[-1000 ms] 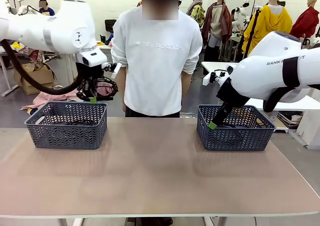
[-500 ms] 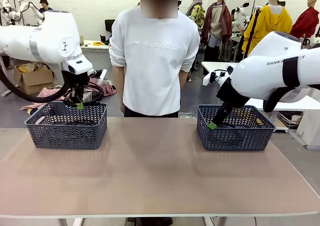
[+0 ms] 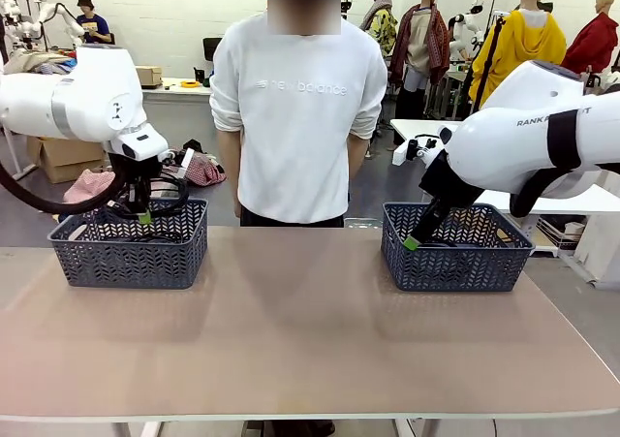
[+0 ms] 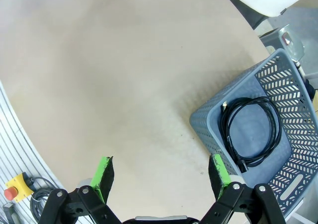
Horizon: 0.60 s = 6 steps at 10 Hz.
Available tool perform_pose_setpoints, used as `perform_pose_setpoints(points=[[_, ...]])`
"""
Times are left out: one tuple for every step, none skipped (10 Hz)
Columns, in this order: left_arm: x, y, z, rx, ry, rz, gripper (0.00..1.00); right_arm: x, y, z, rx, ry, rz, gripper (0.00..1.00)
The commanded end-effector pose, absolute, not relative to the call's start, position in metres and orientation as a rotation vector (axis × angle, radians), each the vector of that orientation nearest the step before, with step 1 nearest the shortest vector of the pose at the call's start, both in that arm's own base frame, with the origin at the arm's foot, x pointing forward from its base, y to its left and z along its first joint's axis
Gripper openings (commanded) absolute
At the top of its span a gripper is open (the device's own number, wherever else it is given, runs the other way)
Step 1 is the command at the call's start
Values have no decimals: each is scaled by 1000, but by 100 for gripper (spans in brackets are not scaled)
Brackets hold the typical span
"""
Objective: Organize the cables according to human instructions.
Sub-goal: Pick up a bundle of cables and place it in the basket indicated by the human.
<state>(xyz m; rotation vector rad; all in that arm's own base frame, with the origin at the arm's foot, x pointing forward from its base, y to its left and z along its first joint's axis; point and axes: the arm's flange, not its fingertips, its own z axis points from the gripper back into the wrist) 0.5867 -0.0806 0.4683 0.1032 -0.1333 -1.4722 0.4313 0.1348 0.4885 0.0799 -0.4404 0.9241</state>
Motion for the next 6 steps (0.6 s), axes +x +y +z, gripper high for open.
perform_pose_setpoints(points=[[593, -72, 465, 86, -167, -1480, 0, 432, 134, 490, 64, -438, 914, 100], [595, -70, 462, 89, -165, -1483, 0, 432, 134, 490, 64, -438, 914, 100], [596, -69, 459, 93, -161, -1478, 0, 432, 134, 490, 64, -438, 914, 100], [597, -69, 459, 96, -161, -1472, 25, 432, 134, 490, 64, -438, 914, 100], [597, -70, 458, 98, -165, -1466, 32, 432, 134, 490, 64, -438, 914, 100], [598, -69, 457, 98, -174, -1449, 44, 432, 134, 490, 64, -438, 914, 100]])
